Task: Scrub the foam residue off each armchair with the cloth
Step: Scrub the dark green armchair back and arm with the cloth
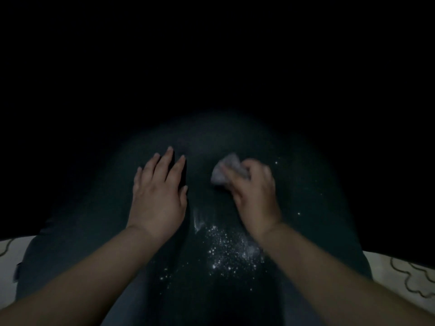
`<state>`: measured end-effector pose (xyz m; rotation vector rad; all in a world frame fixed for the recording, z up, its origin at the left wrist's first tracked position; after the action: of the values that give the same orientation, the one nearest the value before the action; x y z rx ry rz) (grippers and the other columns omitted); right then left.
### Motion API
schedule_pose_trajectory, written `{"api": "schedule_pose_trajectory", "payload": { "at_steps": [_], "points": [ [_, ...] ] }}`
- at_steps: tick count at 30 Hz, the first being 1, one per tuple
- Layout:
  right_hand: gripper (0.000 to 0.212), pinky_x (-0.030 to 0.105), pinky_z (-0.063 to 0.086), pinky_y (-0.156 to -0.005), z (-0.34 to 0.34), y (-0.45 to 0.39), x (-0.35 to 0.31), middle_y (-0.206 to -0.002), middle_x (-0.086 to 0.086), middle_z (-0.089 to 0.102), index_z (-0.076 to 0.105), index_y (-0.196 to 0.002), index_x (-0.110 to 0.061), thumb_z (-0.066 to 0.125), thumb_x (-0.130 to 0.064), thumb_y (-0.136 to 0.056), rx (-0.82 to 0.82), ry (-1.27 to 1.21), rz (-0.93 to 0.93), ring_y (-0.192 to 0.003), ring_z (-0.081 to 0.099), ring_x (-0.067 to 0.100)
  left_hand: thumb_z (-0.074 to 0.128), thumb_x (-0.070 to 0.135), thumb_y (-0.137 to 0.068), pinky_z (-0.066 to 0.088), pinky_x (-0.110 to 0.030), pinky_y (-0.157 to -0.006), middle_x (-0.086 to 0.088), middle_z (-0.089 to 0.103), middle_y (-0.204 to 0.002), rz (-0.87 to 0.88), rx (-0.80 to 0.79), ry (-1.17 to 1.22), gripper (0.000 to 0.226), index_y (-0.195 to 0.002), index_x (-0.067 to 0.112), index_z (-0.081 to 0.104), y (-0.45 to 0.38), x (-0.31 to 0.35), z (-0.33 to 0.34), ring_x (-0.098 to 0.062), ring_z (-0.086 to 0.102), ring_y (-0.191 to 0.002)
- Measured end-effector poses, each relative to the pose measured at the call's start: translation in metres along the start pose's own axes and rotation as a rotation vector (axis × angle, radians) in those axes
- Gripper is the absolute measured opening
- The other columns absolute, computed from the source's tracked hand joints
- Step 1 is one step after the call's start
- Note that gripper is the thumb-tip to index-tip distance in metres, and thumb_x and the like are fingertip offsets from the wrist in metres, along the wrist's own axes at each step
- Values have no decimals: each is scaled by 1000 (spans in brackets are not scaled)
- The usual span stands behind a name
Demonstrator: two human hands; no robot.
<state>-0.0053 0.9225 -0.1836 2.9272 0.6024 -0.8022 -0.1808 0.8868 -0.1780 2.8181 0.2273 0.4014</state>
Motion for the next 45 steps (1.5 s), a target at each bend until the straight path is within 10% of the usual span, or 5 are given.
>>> {"api": "schedule_pose_trajectory", "payload": {
  "at_steps": [5,22,27,33,45],
  "points": [
    [56,26,35,-92,-40,11,71,-119,5,45,55,-132,-33,66,-5,-85,267,-44,420,-106,38,22,54,29,-92,13,-49,-117,-3,20,-158,22,-7,-10,61,-148,19,32,-1,3,1,-25,14,-144],
    [26,23,48,-86,-8,66,39,-112,-21,45,63,-105,-48,69,-32,-84,99,-23,247,-108,49,16,48,37,-94,15,-49,-117,-1,13,-160,121,-72,-61,61,-150,24,27,-23,48,6,-26,11,-144],
    [51,40,41,-91,-48,17,87,-119,15,51,58,-130,-24,66,-5,-83,202,-23,348,-107,44,32,49,36,-94,17,-49,-117,-2,15,-160,137,-74,-70,61,-150,24,27,-22,56,10,-27,12,-144],
    [37,3,17,-95,-39,109,82,-125,8,49,55,-118,-44,60,-23,-88,235,-126,571,-114,39,22,52,34,-93,20,-51,-115,-3,18,-159,131,-83,-95,63,-150,23,28,-24,55,13,-28,14,-144],
    [53,26,34,-88,-55,125,94,-117,14,48,58,-129,-24,70,-4,-82,359,-67,637,-103,38,23,56,30,-92,22,-53,-112,-4,22,-158,131,-61,-77,60,-148,22,34,-22,48,3,-29,19,-143]
  ]
}}
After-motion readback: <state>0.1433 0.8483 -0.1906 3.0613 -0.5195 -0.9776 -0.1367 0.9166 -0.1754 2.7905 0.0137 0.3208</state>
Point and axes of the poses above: each hand's wrist, its own y-axis away from the middle knuckle, its own z-axis out of the palm, x = y × z, the point moved 8 cm from there along -y, towards the middle knuckle
